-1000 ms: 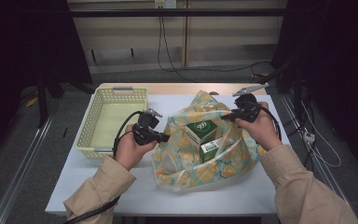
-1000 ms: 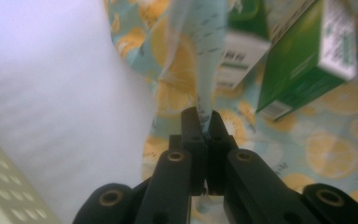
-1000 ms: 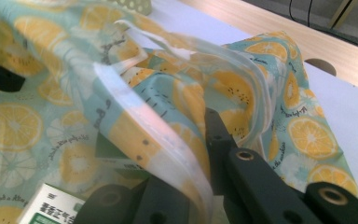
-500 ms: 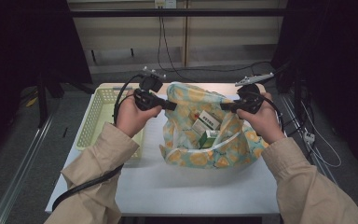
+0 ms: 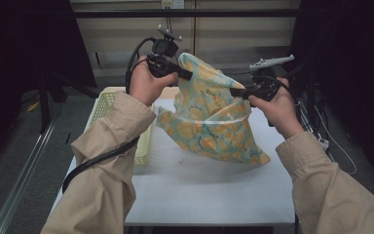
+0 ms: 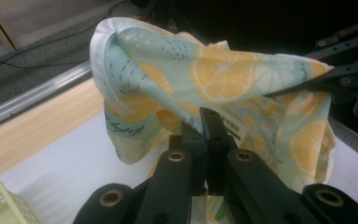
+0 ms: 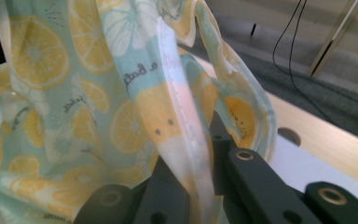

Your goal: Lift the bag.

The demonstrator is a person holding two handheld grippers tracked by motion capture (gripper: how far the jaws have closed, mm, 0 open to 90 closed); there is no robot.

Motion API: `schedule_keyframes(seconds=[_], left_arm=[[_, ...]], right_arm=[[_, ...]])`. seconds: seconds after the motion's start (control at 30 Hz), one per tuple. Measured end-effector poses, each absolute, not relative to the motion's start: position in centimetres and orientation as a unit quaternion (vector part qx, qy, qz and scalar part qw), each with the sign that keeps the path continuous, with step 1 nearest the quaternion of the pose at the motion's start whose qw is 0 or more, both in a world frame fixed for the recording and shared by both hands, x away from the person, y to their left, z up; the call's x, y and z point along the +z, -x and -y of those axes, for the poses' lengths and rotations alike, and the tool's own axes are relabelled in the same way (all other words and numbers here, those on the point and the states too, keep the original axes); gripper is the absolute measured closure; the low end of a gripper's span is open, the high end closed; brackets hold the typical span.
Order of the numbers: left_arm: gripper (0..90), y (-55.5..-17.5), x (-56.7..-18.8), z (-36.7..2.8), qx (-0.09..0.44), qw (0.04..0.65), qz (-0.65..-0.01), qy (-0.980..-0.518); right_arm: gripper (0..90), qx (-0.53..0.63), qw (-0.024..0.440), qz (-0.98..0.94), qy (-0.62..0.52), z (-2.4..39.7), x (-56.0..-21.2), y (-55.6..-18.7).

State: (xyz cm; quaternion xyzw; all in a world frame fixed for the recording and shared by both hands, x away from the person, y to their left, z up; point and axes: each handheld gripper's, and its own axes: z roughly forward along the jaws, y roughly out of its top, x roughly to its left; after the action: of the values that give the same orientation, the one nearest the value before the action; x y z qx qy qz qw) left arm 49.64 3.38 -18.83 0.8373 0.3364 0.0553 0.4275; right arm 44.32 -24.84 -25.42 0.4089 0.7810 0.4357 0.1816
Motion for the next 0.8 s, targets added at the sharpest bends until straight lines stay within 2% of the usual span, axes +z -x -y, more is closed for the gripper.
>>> schedule_keyframes(seconds=[0.17,0.8], left_arm=[[90.0,-50.2,-18.6,-3.2,0.049,0.424,-0.334,-0.84],[89.7,-48.4,-22.6,-6.3,0.031,0.399,-0.345,-0.849]], right_arm=[[89.6,0.45,0.174,-0.777,-0.405,25.0,-24.5,-44.6],[89.3,0.455,0.114,-0.795,-0.385,21.7,-28.4,-44.2]])
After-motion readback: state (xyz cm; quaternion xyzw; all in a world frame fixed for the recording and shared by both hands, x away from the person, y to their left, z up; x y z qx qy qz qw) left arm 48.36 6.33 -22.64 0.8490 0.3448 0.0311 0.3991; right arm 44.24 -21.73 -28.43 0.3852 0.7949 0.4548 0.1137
